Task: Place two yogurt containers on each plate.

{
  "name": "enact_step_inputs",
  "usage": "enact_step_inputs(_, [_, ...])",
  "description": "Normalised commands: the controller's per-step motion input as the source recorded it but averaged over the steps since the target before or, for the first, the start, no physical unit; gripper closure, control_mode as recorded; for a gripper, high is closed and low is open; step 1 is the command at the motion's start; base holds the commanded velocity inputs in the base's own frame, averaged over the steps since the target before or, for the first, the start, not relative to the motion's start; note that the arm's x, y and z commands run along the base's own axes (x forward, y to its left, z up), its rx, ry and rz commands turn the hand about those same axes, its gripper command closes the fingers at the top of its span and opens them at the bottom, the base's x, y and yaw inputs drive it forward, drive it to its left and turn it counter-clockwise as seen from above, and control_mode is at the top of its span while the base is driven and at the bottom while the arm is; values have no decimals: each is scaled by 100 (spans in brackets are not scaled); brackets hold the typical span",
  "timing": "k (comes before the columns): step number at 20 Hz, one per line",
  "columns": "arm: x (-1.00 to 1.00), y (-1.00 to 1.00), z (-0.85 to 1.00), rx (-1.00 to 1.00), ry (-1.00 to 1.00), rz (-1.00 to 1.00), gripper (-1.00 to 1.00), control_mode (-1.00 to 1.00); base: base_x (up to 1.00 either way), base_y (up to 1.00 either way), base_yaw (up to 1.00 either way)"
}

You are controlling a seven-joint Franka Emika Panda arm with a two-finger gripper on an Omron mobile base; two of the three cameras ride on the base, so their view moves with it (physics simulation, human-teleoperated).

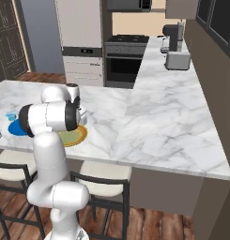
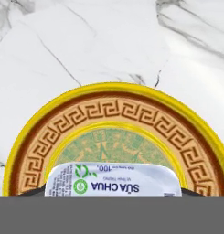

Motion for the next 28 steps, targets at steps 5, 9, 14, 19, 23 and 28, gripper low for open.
enact_step_inputs(5, [0, 0, -22, -6, 4, 0, 100, -100, 0, 0, 0])
enact_step_inputs(9, [-2, 0, -36, -8, -4, 0, 100, -100, 0, 0, 0])
enact_step_inputs(14, [-2, 3, -26, -2, -4, 0, 100, -100, 0, 0, 0])
enact_step_inputs(19, [0, 0, -6, 0, 0, 0, 100, -100, 0, 0, 0])
enact_step_inputs(23, [0, 0, 0, 0, 0, 0, -100, -100, 0, 0, 0])
enact_step_inputs(28, [0, 0, 0, 0, 0, 0, -100, -100, 0, 0, 0])
